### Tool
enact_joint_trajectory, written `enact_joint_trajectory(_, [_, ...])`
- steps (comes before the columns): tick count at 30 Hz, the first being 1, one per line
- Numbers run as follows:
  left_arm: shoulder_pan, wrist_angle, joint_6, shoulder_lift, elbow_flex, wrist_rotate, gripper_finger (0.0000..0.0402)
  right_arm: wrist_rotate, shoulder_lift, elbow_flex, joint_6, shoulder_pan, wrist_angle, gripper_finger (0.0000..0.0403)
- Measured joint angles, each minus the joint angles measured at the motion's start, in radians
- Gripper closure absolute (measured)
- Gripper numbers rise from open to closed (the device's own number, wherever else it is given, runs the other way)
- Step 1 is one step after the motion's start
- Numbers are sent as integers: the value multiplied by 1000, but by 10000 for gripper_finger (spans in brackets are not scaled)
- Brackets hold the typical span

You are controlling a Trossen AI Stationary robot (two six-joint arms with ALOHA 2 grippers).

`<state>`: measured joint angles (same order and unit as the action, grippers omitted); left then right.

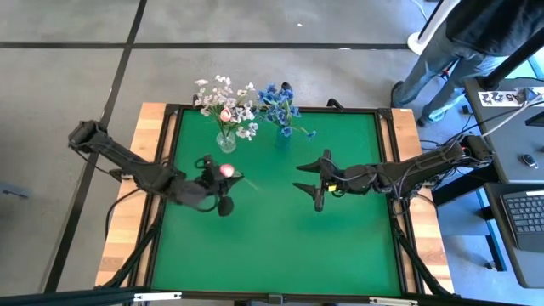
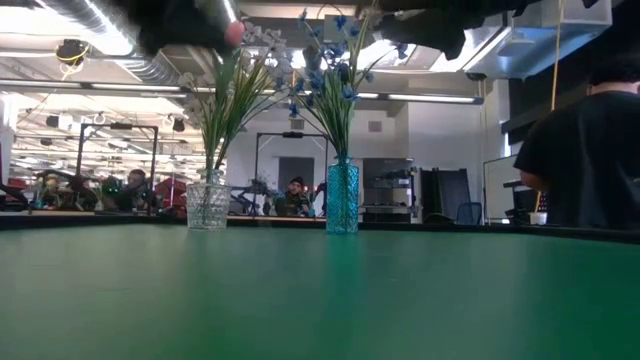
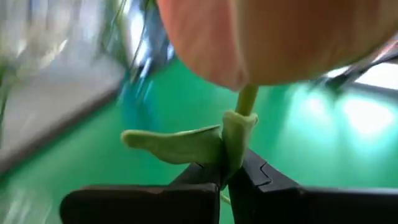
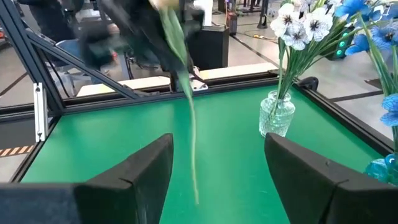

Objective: Sort flowers into vase by color
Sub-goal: Put the pink flower into the transparent vase

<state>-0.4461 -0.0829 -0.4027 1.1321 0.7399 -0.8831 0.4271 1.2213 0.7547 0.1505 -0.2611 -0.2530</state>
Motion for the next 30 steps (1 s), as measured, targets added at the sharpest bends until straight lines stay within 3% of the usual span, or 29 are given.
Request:
enact_joint_trajectory(5, [29, -379, -308, -17, 36, -1, 399, 0, 0, 0, 2, 0, 34, 150])
enact_joint_trajectory(11, [115, -877, -493, -22, 253, -56, 399, 16, 0, 0, 1, 0, 31, 150])
enact_joint_trajectory(14, [178, -1042, -532, -23, 339, -65, 399, 16, 0, 0, 1, 0, 30, 150])
enact_joint_trajectory(25, [326, -1083, -341, -22, 504, -188, 399, 16, 0, 0, 1, 0, 52, 150])
enact_joint_trajectory(30, [385, -999, -215, -22, 525, -196, 399, 20, 0, 0, 1, 0, 60, 150])
